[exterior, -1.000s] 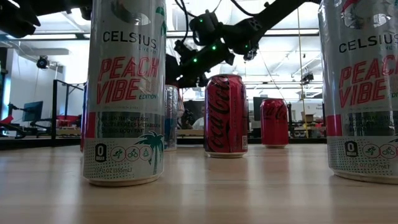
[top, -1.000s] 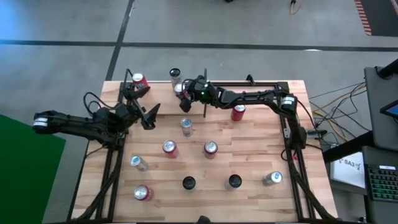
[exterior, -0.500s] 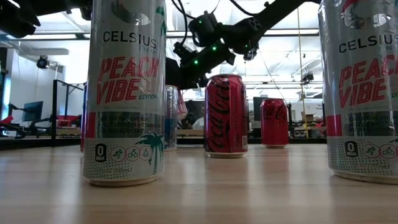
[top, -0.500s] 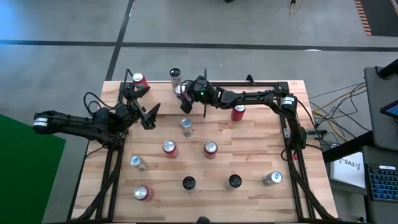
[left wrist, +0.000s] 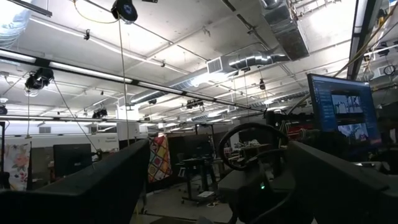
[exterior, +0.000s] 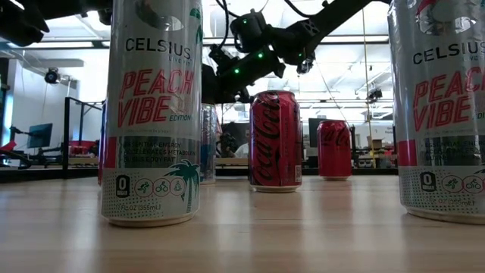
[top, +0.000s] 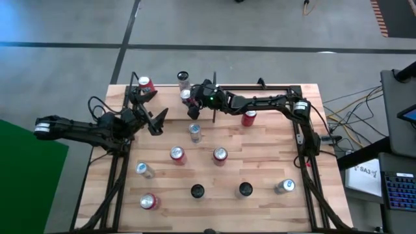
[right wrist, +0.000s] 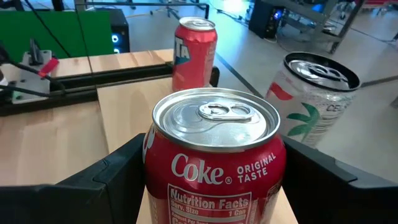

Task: Place canned beverage on shelf
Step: Put the red white soda can on the shelf

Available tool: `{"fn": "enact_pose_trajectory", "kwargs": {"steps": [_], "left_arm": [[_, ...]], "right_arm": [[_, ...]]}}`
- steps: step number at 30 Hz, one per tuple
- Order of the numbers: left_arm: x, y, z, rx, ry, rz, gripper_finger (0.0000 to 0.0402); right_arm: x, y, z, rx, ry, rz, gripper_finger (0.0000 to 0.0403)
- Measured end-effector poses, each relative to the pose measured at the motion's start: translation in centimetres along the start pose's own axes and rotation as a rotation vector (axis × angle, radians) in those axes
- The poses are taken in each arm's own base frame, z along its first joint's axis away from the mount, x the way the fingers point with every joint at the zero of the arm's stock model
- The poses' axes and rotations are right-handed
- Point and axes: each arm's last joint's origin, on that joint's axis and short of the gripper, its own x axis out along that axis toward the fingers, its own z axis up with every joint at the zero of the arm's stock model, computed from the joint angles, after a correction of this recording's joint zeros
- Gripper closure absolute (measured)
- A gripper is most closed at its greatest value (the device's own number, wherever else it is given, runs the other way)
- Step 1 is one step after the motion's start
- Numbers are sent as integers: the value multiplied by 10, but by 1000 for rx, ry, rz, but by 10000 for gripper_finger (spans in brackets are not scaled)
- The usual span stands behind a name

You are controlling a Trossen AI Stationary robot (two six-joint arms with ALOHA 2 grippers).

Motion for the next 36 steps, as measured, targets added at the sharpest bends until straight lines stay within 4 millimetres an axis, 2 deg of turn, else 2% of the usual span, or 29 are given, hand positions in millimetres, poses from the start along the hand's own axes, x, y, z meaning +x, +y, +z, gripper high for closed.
{"fn": "enact_pose_trajectory", "kwargs": {"steps": [8,27,32,36], "left_arm": [[0,0,0,1,2,-1,39],[0,-1,-3,9,22,-7,39],[0,-4,-10,4,89,-24,39],[-2,-5,-21,21,222,37,39]], "right_arm": [[8,4,-12,-13,6,1,112],[7,3,-13,-16,25,-6,112],[7,2,-14,-16,30,-8,112],[8,1,-14,-42,35,-10,112]]}}
